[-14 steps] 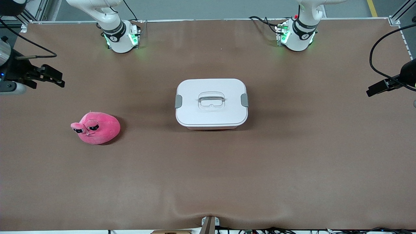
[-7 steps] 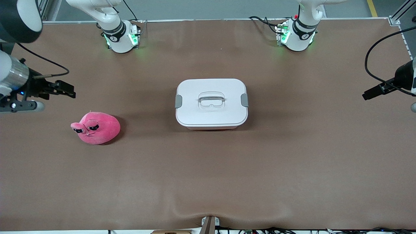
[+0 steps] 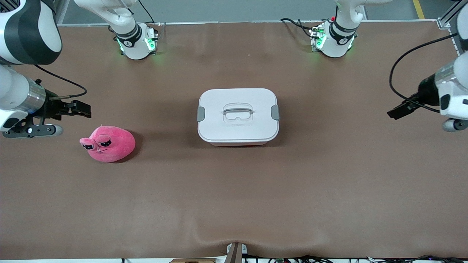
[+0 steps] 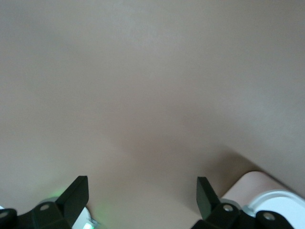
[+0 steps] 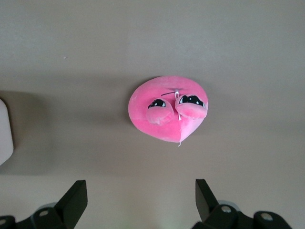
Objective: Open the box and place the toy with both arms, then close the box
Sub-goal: 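Move the right gripper to the pink plush while the left gripper reaches the lid handle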
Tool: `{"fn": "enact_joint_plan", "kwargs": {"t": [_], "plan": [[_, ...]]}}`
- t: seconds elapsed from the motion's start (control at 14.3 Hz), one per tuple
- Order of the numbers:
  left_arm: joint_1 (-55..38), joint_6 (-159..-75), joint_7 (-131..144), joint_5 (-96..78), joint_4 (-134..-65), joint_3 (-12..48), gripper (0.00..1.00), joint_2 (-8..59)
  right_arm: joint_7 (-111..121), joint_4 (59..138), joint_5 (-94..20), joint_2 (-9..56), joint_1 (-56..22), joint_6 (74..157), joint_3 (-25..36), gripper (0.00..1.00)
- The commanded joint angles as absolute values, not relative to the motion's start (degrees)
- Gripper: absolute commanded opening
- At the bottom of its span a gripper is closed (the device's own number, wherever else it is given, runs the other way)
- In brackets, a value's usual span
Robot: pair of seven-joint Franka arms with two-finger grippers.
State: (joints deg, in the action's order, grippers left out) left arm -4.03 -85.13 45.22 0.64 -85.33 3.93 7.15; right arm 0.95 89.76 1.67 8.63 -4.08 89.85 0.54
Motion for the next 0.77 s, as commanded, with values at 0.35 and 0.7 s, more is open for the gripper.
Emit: {"fn": "enact_joint_plan", "kwargs": {"t": [0.35, 0.7], "plan": [[-6.7, -84.6, 73.7, 0.3, -84.0, 12.6, 1.00, 8.6, 0.4, 89.2, 2.9, 9.4, -4.5, 90.6, 0.8, 1.00], [-8.4, -86.7, 86.5, -0.1, -83.9, 15.8, 1.00, 10.1, 0.4, 93.4, 2.9, 7.9, -4.8, 93.0, 0.8, 1.00]]}}
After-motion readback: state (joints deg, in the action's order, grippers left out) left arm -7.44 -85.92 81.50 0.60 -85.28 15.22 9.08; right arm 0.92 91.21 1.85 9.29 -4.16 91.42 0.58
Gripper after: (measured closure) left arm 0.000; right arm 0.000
